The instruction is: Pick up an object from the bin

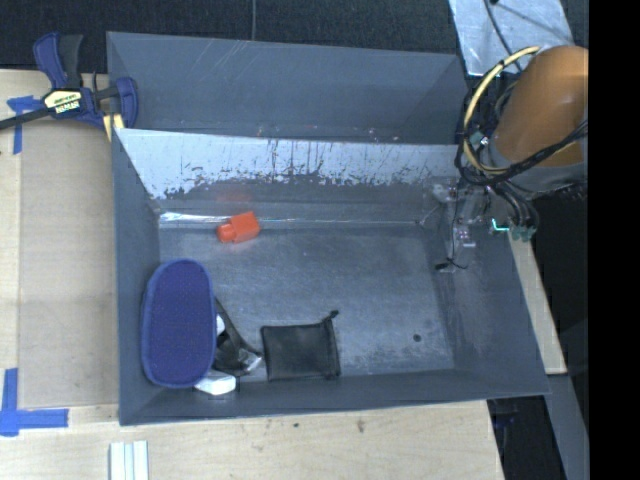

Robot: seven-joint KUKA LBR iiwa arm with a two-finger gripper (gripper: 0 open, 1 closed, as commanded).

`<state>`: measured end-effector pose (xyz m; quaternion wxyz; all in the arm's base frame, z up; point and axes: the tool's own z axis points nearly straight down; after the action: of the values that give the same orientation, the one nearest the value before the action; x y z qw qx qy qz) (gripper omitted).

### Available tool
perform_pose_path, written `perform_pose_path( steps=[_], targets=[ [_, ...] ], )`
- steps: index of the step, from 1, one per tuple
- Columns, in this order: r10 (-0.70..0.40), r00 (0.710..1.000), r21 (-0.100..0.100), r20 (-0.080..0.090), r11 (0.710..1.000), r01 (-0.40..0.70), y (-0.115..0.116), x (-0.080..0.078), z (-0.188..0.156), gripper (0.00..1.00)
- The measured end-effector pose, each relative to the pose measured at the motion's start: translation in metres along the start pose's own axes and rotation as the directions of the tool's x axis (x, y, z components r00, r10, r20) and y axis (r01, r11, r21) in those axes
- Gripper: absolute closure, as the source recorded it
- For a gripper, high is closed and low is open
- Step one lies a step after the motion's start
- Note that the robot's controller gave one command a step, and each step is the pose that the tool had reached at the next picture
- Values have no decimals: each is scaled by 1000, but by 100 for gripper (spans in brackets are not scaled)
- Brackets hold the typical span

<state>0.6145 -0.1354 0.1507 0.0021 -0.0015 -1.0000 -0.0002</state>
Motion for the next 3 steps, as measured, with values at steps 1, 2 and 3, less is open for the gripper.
perform_pose_path(
  steps=[1,2,3],
  targets=[
    [-167,986,-3,2,986,167,81,38,84,0],
    [-445,896,0,5,896,445,168,105,51,0],
    [-513,858,1,2,858,513,178,112,49,0]
  ],
)
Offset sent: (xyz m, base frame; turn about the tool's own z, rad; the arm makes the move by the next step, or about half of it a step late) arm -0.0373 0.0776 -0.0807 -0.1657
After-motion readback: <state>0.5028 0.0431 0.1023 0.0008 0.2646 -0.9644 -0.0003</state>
